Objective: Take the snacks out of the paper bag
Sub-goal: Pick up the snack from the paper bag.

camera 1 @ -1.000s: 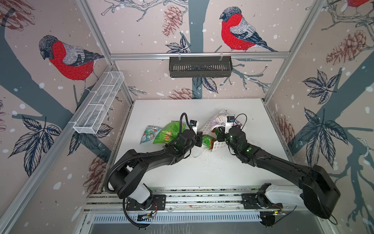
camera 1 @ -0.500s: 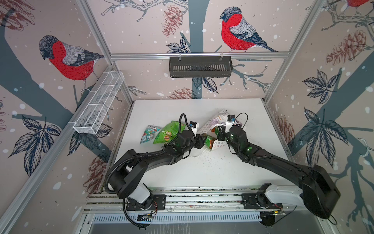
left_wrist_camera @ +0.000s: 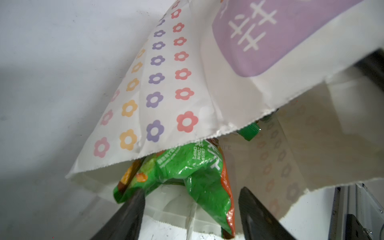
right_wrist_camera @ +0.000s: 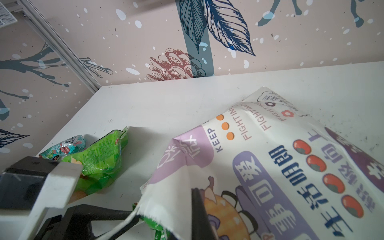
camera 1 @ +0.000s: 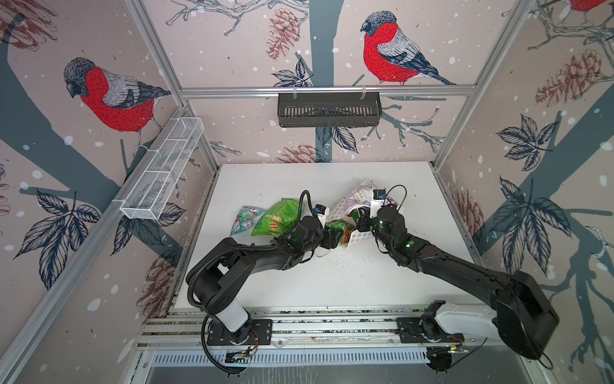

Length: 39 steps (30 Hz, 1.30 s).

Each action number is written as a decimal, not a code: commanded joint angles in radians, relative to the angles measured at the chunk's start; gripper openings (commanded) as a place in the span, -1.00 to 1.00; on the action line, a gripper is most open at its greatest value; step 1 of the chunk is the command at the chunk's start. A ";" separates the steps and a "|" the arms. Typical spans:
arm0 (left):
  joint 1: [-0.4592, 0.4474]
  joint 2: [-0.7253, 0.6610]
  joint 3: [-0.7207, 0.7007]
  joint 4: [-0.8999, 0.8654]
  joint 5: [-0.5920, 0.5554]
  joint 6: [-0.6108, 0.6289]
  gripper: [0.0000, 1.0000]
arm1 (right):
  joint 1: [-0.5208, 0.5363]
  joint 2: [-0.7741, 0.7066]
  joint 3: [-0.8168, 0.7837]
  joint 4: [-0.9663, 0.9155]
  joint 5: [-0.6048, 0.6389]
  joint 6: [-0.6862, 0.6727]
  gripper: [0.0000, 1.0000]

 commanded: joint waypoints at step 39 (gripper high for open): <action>-0.001 0.272 0.087 0.306 -0.033 -0.118 -1.00 | -0.024 -0.038 -0.049 0.064 -0.099 0.009 -1.00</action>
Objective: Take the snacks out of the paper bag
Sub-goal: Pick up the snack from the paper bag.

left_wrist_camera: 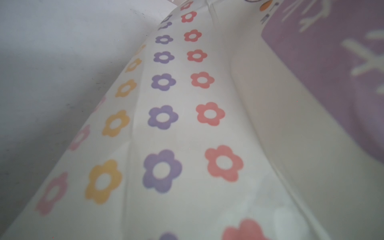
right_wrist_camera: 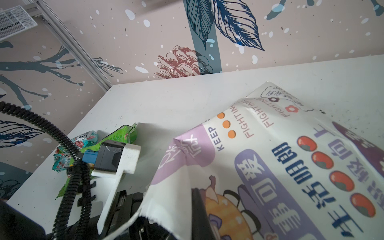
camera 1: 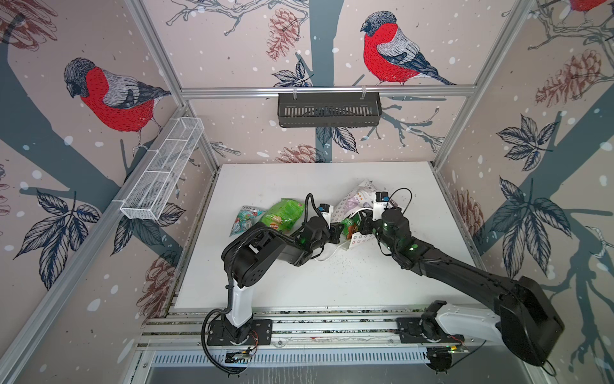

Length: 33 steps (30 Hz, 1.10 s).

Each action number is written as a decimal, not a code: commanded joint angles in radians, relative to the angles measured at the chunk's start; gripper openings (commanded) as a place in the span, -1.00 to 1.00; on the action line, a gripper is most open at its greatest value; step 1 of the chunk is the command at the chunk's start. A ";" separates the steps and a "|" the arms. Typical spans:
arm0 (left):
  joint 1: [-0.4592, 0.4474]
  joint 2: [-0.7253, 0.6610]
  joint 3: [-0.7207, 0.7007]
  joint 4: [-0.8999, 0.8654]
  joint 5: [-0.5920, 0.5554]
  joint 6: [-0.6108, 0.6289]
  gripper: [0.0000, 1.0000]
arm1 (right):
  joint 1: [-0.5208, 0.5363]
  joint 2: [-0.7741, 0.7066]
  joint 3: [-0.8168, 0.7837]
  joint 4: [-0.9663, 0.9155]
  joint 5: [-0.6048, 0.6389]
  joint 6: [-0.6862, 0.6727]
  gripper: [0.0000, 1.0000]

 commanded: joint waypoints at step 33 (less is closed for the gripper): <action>-0.072 -0.582 -0.227 -0.260 -0.084 0.134 -1.00 | -0.033 -0.015 0.025 0.028 0.023 0.034 -1.00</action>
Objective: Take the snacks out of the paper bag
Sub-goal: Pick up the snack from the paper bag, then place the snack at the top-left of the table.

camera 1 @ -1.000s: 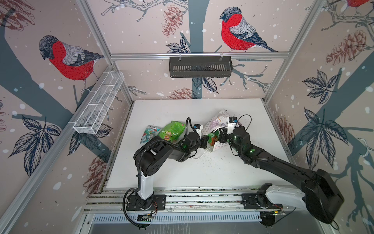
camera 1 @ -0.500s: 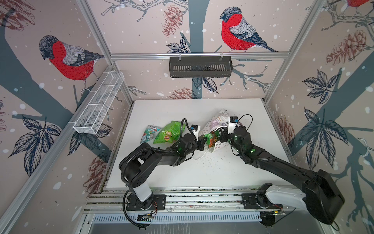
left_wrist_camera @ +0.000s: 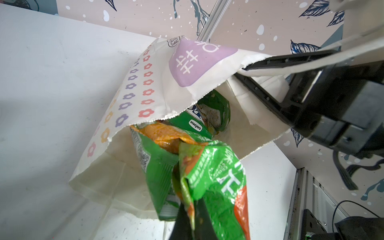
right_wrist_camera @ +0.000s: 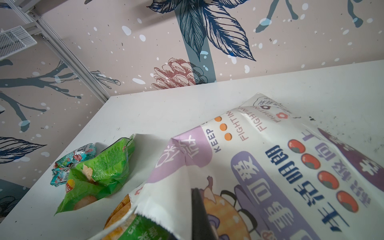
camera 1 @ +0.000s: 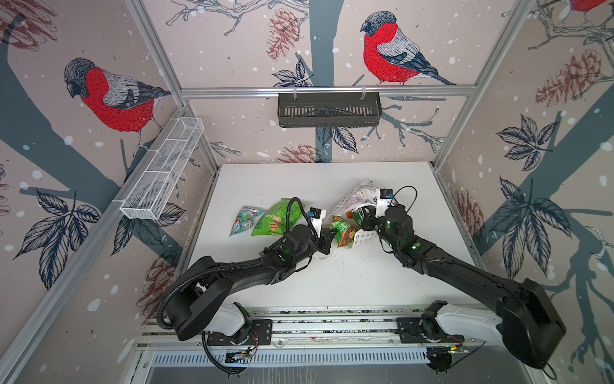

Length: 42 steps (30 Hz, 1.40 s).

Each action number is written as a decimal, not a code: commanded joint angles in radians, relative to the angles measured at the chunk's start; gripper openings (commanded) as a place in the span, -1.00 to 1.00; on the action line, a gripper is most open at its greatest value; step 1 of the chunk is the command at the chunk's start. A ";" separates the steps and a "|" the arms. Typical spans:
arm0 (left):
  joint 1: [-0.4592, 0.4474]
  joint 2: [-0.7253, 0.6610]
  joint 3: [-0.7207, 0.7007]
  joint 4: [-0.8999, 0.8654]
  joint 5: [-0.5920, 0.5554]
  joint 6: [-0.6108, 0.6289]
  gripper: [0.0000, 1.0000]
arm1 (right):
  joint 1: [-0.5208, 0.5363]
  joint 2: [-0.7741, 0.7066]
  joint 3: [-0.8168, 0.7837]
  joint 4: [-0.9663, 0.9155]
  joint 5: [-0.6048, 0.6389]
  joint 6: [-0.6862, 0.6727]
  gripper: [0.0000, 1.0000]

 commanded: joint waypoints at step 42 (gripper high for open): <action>0.433 -0.377 0.038 -0.545 -0.304 0.020 -1.00 | -0.006 0.020 -0.031 0.036 0.051 0.007 -1.00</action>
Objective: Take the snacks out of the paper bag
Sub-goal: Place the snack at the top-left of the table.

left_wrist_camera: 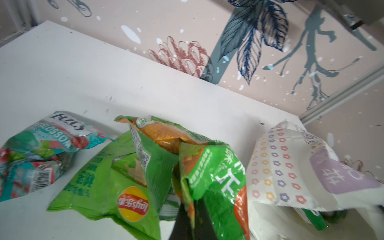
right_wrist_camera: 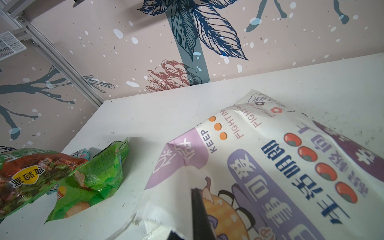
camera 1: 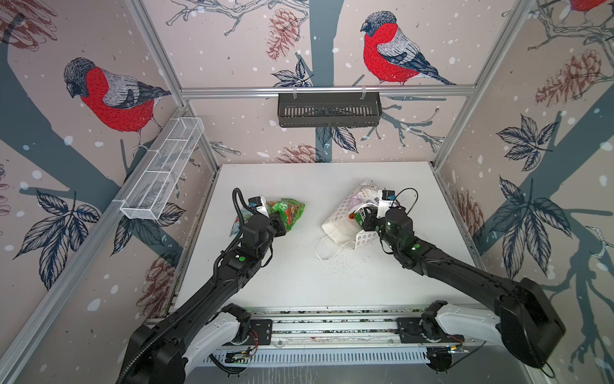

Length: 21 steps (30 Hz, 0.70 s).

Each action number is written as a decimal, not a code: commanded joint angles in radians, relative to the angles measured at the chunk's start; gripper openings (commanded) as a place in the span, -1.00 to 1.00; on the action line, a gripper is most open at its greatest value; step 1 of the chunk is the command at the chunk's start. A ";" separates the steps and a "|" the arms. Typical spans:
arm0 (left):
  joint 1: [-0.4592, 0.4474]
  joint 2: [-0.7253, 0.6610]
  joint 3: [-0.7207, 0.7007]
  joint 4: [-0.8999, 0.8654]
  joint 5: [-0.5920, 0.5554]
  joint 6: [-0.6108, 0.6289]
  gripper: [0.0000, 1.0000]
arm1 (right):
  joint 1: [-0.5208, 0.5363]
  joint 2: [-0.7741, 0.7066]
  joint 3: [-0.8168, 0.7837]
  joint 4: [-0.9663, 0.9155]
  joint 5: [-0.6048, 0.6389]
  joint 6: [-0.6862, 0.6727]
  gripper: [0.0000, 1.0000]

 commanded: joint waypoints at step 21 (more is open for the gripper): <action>0.193 0.445 0.281 0.005 0.029 0.095 -1.00 | -0.003 0.075 0.063 -0.069 -0.020 -0.057 -1.00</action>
